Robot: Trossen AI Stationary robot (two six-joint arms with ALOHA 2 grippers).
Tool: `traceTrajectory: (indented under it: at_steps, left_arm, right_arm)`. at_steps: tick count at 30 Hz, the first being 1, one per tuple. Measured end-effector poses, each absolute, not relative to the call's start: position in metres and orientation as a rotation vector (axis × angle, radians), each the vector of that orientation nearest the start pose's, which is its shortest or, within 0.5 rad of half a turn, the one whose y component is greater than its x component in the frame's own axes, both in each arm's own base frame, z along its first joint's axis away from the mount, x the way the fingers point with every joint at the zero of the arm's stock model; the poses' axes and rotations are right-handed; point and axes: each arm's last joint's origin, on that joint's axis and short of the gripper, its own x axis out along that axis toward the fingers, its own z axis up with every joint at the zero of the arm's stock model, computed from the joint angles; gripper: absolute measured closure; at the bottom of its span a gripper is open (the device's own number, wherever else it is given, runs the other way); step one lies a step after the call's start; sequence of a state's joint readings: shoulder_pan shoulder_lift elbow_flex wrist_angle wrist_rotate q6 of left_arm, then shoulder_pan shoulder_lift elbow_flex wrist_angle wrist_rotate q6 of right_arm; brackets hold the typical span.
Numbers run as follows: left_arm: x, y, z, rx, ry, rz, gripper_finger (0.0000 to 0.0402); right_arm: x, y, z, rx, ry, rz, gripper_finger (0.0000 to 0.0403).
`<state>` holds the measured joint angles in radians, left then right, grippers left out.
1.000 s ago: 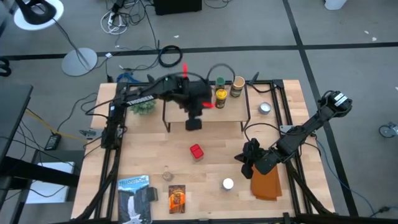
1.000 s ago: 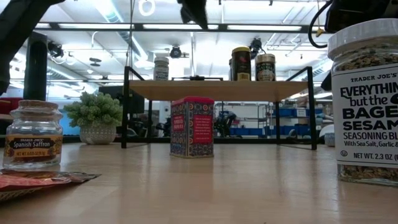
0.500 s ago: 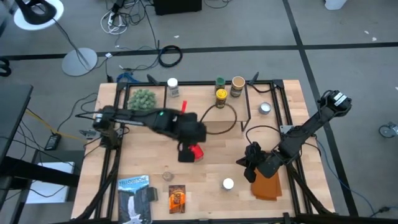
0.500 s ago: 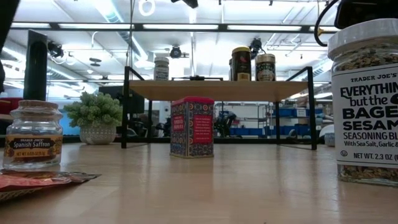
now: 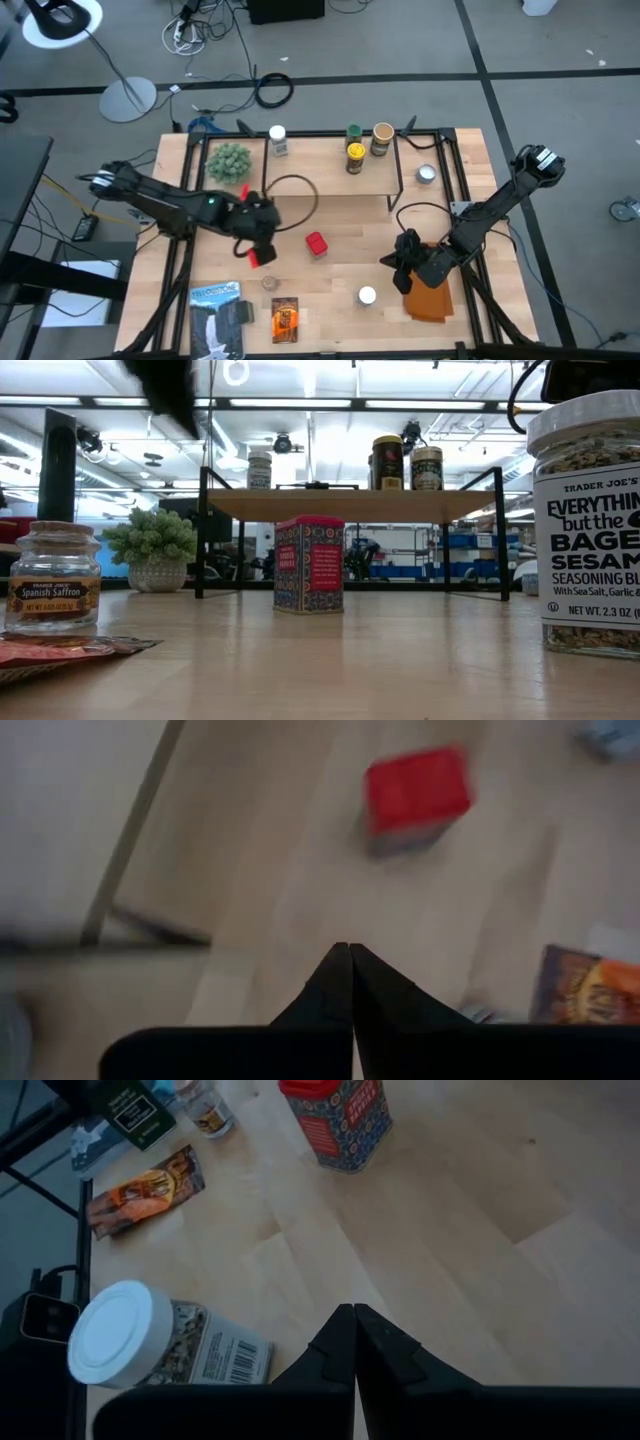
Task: Shelf spices
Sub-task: Put the red seasoning can onto the shelf
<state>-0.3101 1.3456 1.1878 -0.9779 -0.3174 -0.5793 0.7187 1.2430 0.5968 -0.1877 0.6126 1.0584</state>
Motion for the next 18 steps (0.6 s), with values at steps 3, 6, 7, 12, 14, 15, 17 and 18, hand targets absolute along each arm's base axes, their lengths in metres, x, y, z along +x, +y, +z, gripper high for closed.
traceTrajectory:
  at_steps: [3,6,7,12,14,15,17,18]
  left_arm:
    - [0.225,-0.067,0.281,-0.226,1.046,0.358,0.0397]
    - [0.217,-0.067,0.268,-0.232,1.055,0.361,0.0391]
    - [0.218,-0.068,0.265,-0.232,1.044,0.353,0.0390]
    - [0.214,-0.071,0.251,-0.156,1.044,0.367,0.0387]
    - [0.213,-0.072,0.246,-0.144,1.034,0.376,0.0387]
    - [0.213,-0.072,0.244,-0.142,1.032,0.378,0.0387]
    - [0.214,-0.072,0.244,-0.152,1.022,0.378,0.0387]
    - [0.214,-0.072,0.244,-0.164,1.019,0.382,0.0387]
  right_arm:
    - [0.184,0.136,0.186,0.503,0.615,-0.252,0.0401]
    - [0.186,0.134,0.186,0.496,0.613,-0.261,0.0400]
    - [0.186,0.133,0.186,0.486,0.614,-0.262,0.0398]
    - [0.194,0.124,0.188,0.428,0.596,-0.275,0.0396]
    - [0.198,0.120,0.188,0.428,0.589,-0.278,0.0400]
    - [0.199,0.118,0.188,0.428,0.588,-0.285,0.0401]
    - [0.200,0.116,0.188,0.432,0.588,-0.296,0.0400]
    - [0.201,0.114,0.188,0.432,0.587,-0.302,0.0399]
